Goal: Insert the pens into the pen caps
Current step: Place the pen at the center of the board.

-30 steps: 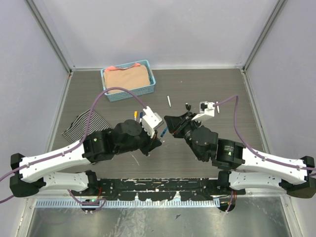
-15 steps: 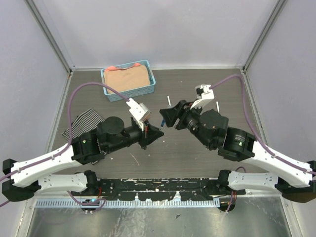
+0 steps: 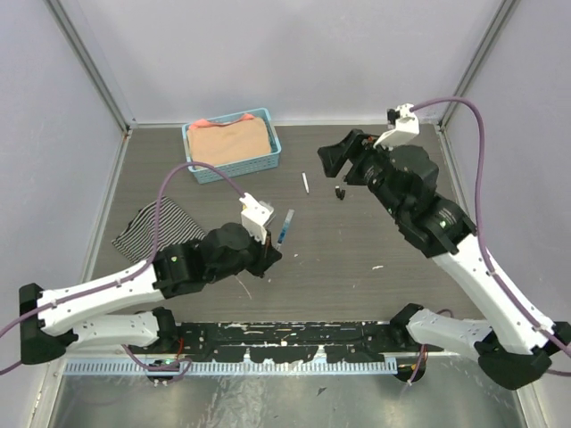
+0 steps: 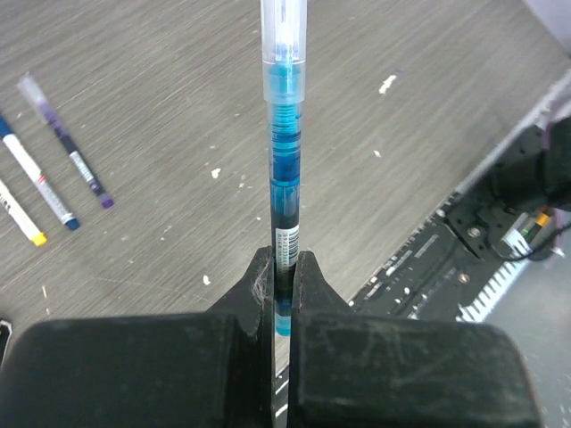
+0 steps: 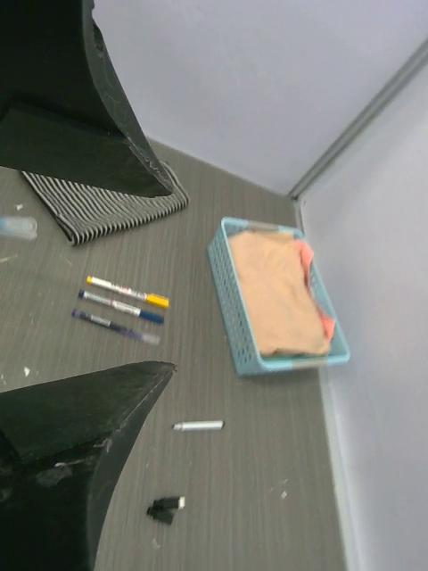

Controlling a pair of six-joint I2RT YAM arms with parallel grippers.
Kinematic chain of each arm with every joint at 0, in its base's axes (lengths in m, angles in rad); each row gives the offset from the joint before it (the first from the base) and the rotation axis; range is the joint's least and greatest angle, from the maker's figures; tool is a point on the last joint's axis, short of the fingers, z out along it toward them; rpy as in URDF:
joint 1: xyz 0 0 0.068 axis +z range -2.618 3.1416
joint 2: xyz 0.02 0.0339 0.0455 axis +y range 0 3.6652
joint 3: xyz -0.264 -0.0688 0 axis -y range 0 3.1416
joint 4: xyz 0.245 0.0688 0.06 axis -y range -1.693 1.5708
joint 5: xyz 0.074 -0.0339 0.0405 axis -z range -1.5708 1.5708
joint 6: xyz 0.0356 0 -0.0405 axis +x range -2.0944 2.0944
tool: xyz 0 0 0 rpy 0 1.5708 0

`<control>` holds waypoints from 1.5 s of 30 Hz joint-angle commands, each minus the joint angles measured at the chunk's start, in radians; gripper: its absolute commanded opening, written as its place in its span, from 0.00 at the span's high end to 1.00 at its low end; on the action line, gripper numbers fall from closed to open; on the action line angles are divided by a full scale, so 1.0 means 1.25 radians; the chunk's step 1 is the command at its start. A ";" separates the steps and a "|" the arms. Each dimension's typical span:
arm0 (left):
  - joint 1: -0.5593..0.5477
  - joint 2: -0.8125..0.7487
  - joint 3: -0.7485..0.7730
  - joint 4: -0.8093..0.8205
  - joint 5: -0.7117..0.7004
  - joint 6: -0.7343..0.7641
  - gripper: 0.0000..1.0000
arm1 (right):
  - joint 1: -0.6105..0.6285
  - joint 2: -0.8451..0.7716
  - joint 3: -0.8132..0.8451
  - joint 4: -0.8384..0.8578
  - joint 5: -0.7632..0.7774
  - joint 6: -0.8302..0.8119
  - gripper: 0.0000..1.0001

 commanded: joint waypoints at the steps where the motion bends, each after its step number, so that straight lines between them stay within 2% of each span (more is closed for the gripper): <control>1: 0.056 0.070 -0.005 -0.012 -0.005 -0.068 1.00 | -0.201 0.010 -0.068 0.007 -0.308 0.049 0.21; 4: 0.089 0.131 -0.009 0.015 0.004 -0.088 1.00 | -0.301 -0.022 -0.166 0.046 -0.419 0.088 0.21; 8: 0.116 0.246 0.030 0.016 -0.021 -0.111 1.00 | -0.332 -0.073 -0.257 0.039 -0.449 0.105 0.21; 17: 0.157 0.508 0.208 -0.093 -0.125 -0.166 1.00 | -0.331 -0.238 -0.393 -0.072 -0.383 0.118 0.21; 22: 0.204 0.609 0.266 -0.123 -0.087 -0.184 1.00 | -0.332 -0.279 -0.407 -0.133 -0.356 0.107 0.21; 32: 0.237 0.718 0.346 -0.171 -0.099 -0.175 1.00 | -0.331 -0.278 -0.418 -0.140 -0.364 0.104 0.21; 45: 0.264 0.751 0.355 -0.152 -0.080 -0.150 0.99 | -0.332 -0.266 -0.435 -0.132 -0.384 0.103 0.21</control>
